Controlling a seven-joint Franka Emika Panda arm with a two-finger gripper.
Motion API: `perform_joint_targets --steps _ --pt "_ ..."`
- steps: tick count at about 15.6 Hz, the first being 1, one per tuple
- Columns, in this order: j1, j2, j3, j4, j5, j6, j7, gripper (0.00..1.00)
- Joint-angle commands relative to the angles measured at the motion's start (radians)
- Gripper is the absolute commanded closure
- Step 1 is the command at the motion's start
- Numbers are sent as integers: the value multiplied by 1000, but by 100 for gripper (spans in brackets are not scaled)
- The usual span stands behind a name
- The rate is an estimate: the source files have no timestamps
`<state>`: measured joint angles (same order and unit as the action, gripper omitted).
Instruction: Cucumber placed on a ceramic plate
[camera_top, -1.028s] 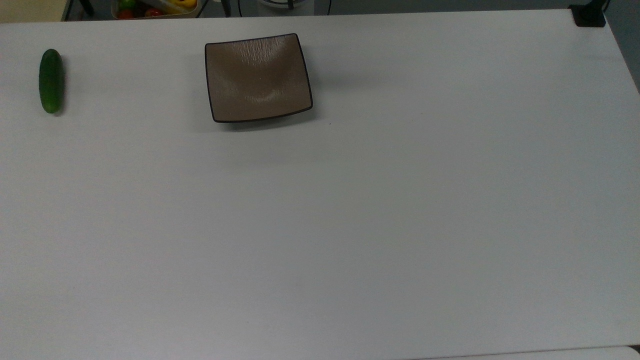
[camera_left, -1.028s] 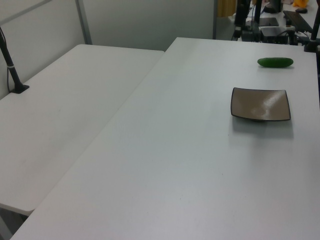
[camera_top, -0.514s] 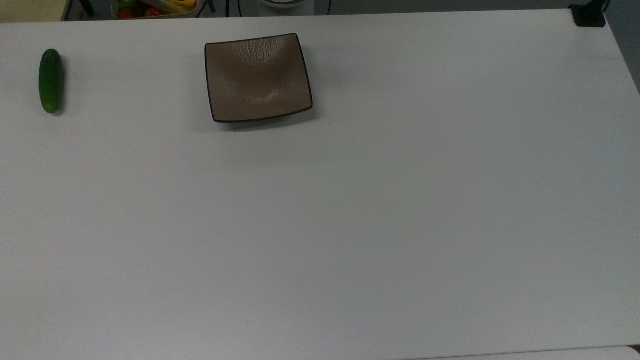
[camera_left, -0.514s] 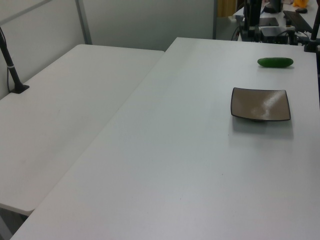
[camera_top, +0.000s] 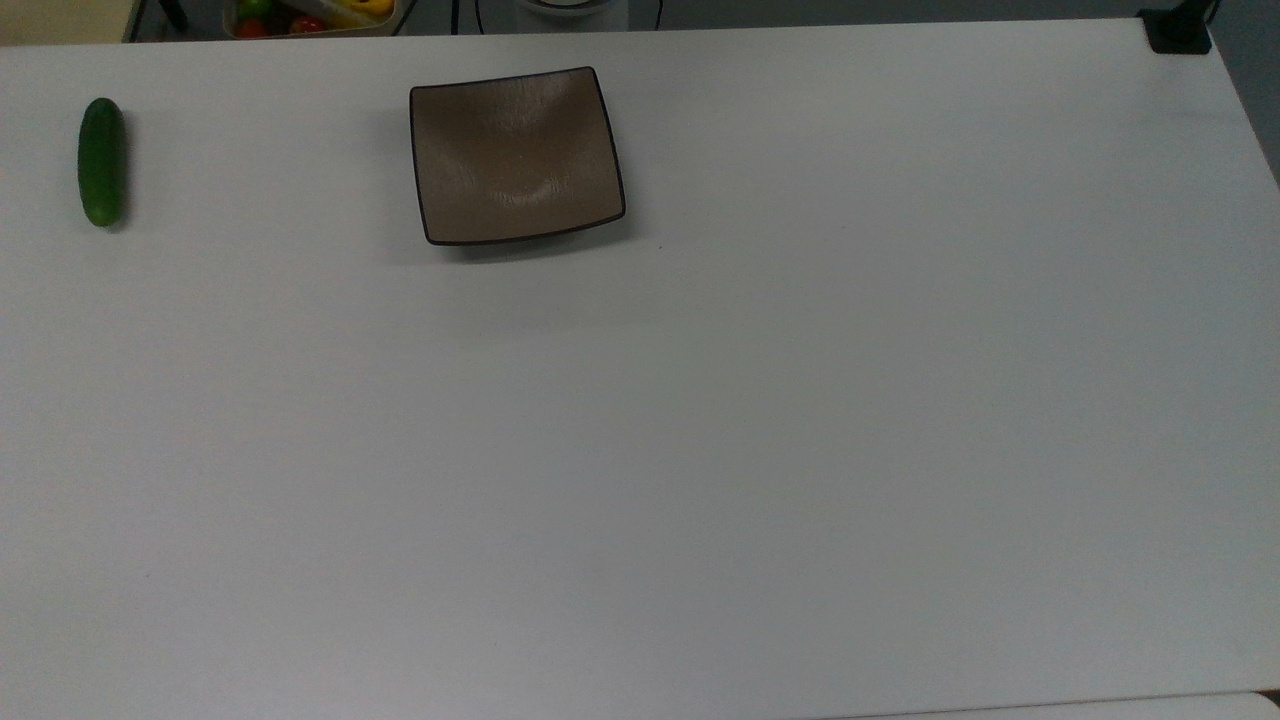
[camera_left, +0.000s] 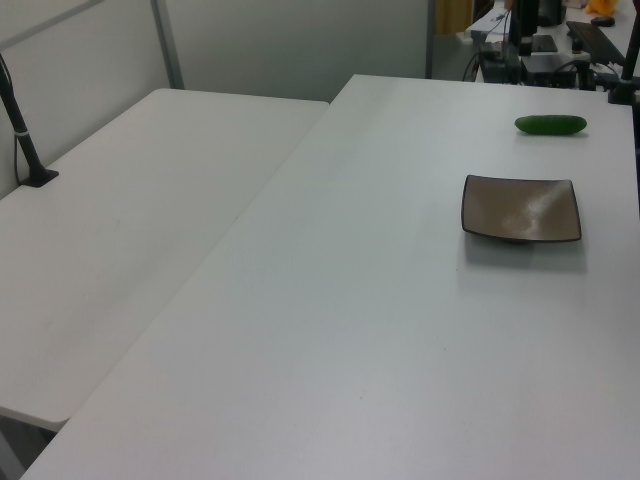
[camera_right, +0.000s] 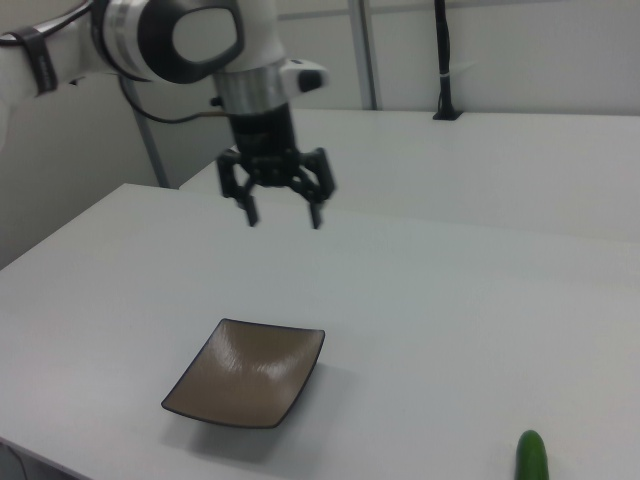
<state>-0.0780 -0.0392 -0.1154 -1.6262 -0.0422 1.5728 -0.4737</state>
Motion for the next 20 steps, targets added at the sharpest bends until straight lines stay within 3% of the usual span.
perform_joint_targets --steps 1,7,10,14,20 --pt "-32 1 -75 -15 -27 111 -66 0" --pt "-106 50 -207 -102 -28 347 -172 0" --pt "-149 88 -243 -147 -25 424 -261 0" --pt "-212 177 -250 -182 -10 496 -269 0" --pt "-243 303 -250 -253 -10 690 -273 0"
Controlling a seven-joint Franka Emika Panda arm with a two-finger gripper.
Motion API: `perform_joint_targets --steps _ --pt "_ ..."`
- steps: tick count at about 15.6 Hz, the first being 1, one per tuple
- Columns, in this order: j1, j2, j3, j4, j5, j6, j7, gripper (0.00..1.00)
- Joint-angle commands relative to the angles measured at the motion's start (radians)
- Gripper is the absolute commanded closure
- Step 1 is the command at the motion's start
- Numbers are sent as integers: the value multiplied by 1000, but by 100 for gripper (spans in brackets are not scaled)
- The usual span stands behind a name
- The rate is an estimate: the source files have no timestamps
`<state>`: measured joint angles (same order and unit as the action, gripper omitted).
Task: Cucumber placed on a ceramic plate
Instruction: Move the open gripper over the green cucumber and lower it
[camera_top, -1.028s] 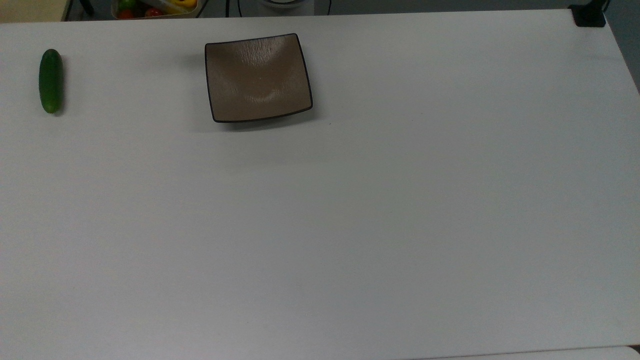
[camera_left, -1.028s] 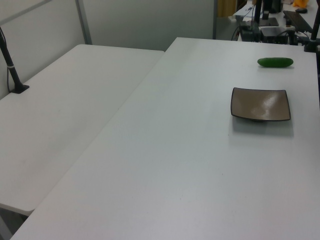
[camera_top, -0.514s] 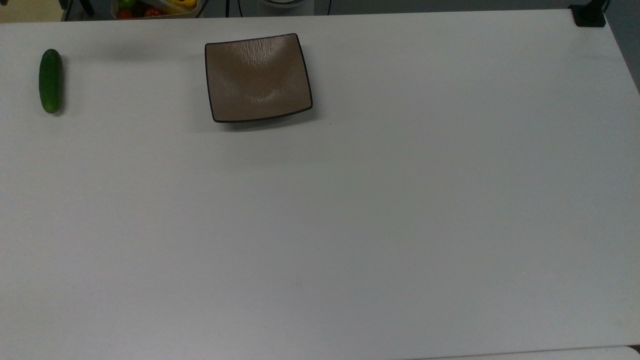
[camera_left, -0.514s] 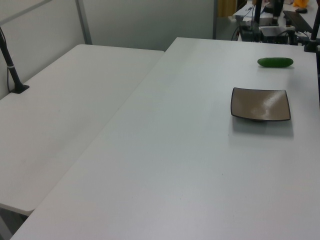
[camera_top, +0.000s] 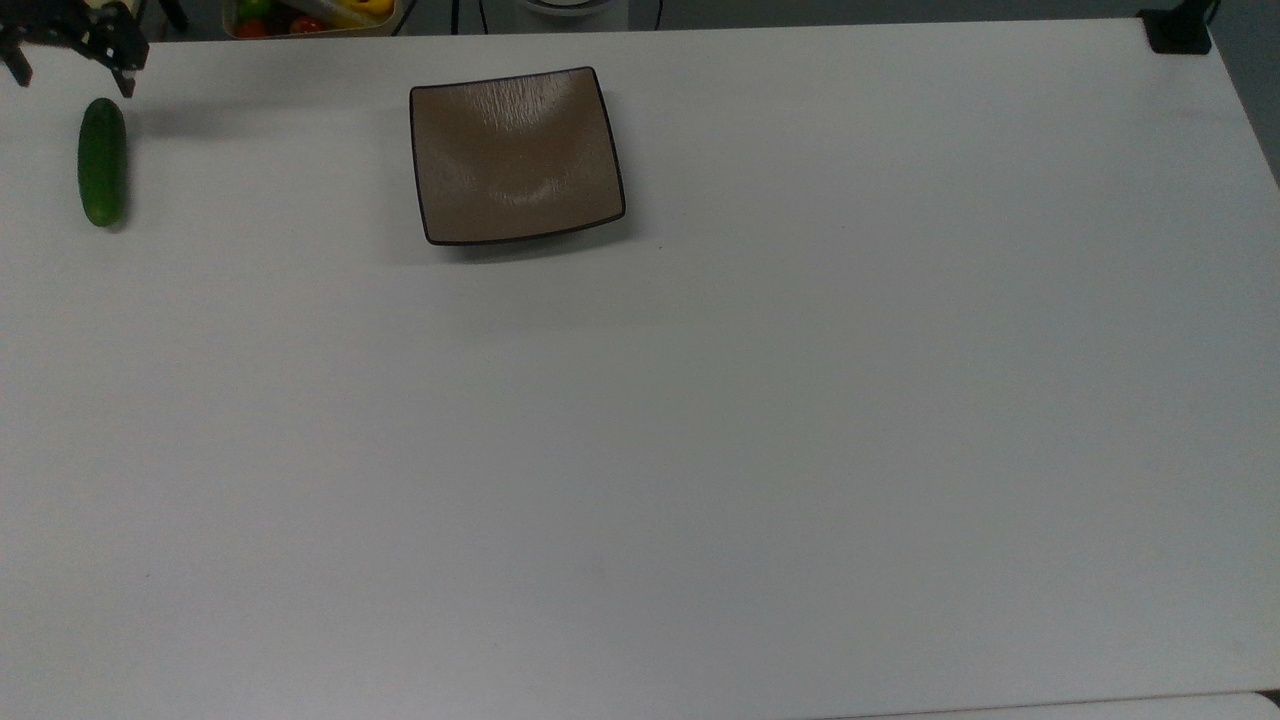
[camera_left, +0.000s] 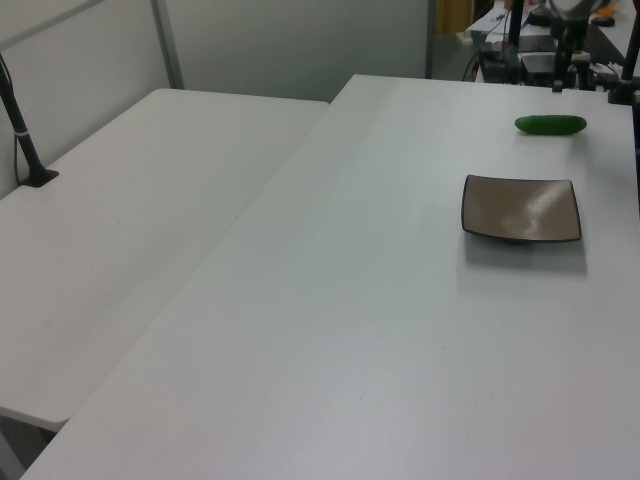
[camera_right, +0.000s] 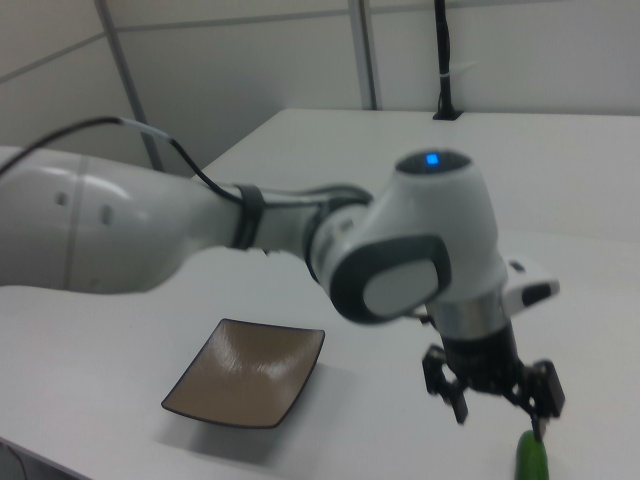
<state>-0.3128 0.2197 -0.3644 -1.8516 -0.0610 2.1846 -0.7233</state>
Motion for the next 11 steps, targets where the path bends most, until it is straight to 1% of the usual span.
perform_joint_targets --steps 1,8,11 --pt "-18 62 -1 -31 9 92 -24 0" --pt "-38 150 -1 -32 6 224 -25 0" --pt "-39 170 -1 -35 6 239 -25 0"
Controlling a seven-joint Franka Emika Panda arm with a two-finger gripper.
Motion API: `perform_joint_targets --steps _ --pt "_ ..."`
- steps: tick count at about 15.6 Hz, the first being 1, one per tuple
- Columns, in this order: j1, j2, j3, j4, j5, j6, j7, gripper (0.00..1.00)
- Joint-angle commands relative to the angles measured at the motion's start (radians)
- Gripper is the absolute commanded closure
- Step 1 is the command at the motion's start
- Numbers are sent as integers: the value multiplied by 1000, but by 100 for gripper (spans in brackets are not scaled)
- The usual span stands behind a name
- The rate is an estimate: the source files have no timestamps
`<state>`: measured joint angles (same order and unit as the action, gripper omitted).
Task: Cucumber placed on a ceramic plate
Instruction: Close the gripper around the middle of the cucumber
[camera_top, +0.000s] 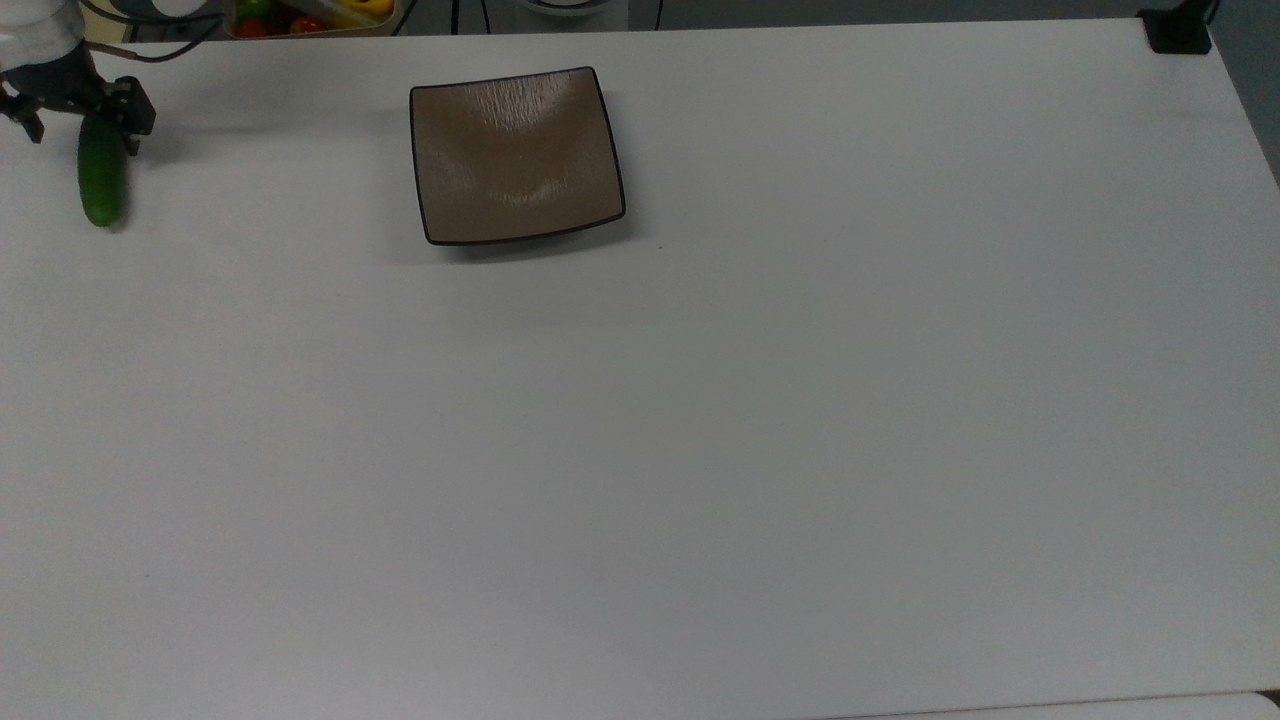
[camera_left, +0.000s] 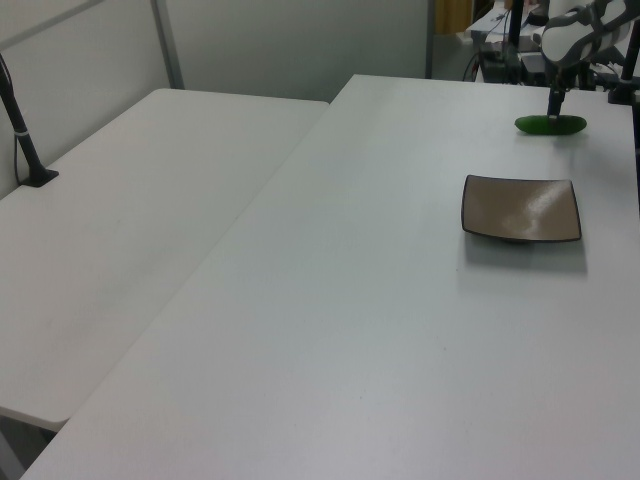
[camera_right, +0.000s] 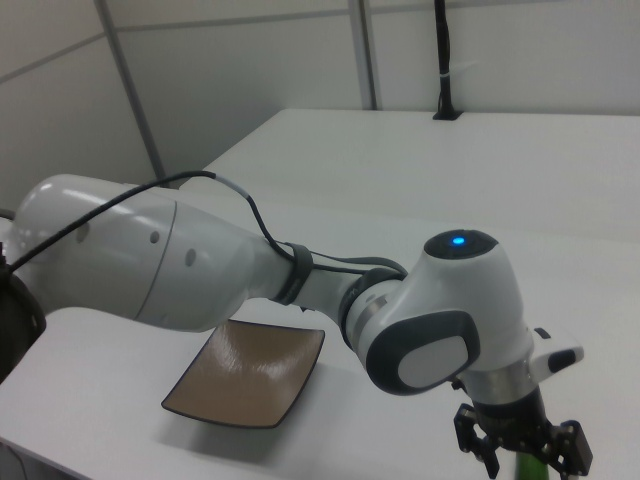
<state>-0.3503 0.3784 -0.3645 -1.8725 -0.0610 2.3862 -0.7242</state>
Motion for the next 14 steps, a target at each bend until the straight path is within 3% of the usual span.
perform_joint_targets --steps 1,4,6,9,10,11,14 --pt "-1 14 -1 -25 6 41 -24 0" --pt "2 17 2 -57 7 88 -23 6" --pt "5 16 2 -62 6 88 -24 24" --pt "5 14 2 -62 6 84 -26 65" --pt "5 11 2 -62 6 73 -26 85" --pt "7 4 2 -62 6 61 -27 95" --pt "17 -39 2 -54 7 -13 -26 97"
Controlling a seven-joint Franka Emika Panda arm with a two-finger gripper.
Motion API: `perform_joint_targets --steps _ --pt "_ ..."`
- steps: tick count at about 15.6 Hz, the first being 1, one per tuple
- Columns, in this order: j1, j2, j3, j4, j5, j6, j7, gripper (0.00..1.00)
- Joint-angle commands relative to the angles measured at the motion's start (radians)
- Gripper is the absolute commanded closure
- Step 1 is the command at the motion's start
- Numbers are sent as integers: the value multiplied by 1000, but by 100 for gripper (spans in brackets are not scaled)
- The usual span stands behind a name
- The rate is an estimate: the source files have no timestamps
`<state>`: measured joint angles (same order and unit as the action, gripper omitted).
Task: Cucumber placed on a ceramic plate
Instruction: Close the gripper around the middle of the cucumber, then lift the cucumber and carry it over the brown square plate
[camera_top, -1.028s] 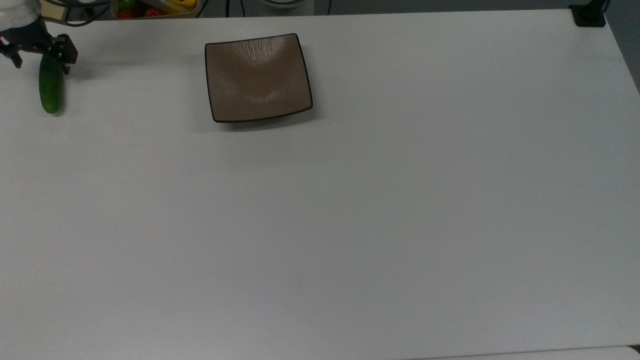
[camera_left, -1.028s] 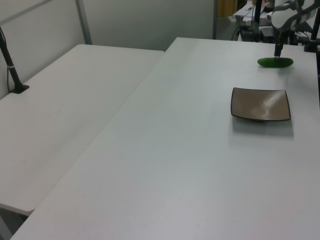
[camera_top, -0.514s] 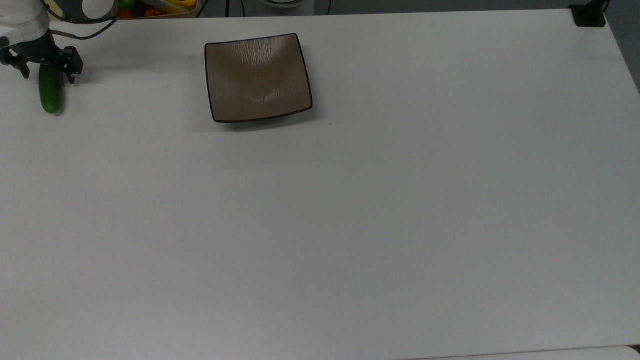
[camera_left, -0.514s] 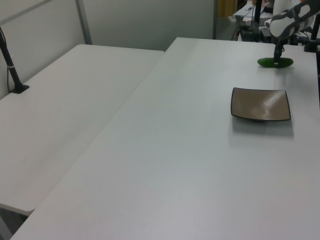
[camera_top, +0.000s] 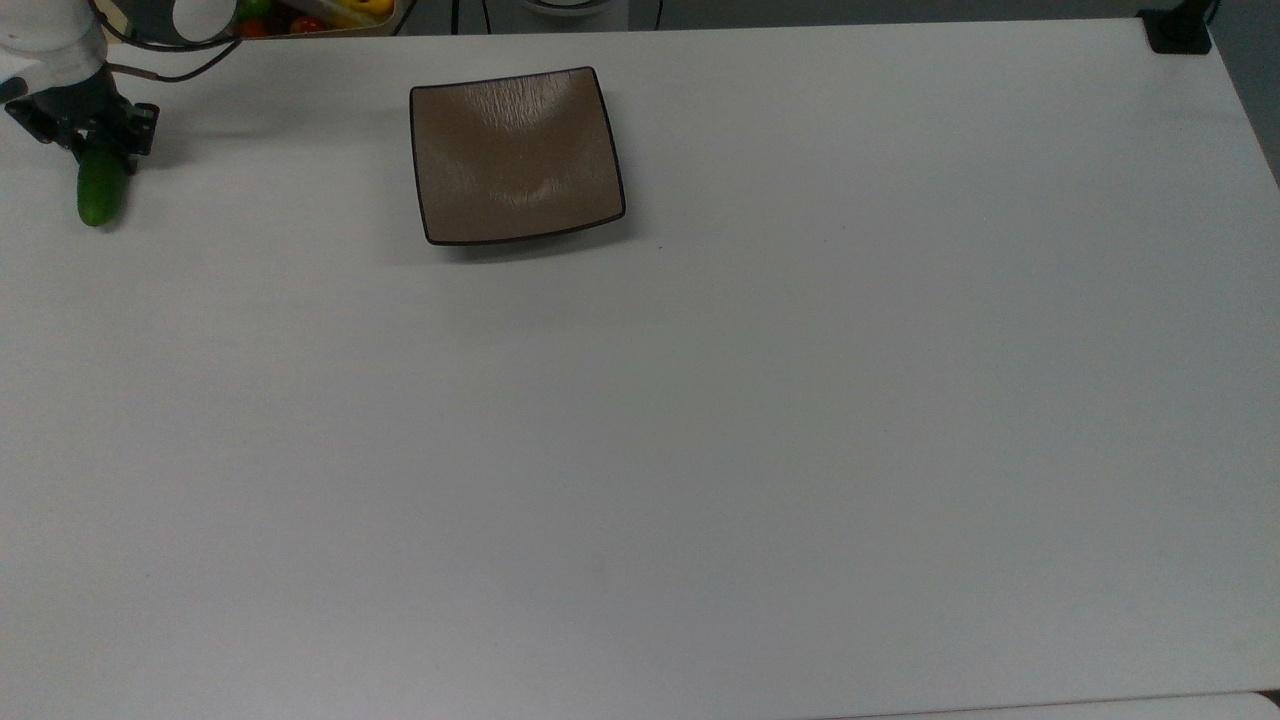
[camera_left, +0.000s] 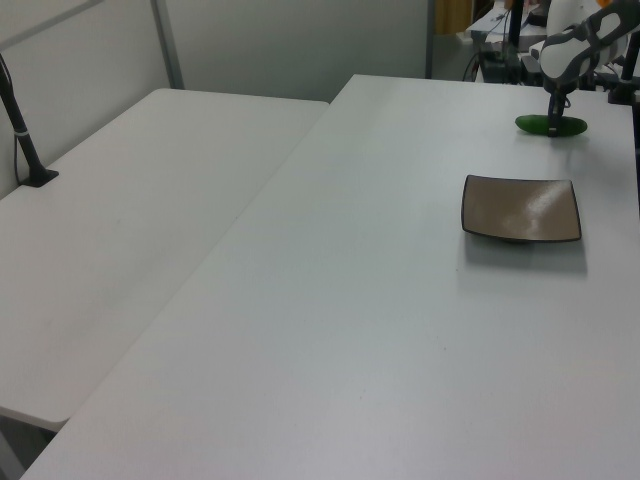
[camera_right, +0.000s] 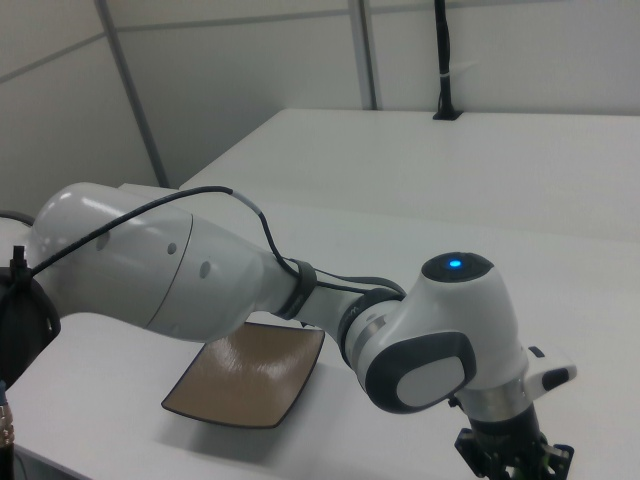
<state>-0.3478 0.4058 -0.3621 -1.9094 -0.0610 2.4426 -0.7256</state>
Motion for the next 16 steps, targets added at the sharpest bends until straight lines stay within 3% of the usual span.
perform_joint_targets --steps 1,6,12,14,16 --pt "21 -91 0 -17 6 -97 -25 97" --pt "88 -225 5 -13 7 -270 -6 93" --pt "233 -419 18 -11 18 -523 31 91" --pt "247 -443 52 -11 38 -569 86 91" --pt "247 -456 118 -11 41 -618 136 90"
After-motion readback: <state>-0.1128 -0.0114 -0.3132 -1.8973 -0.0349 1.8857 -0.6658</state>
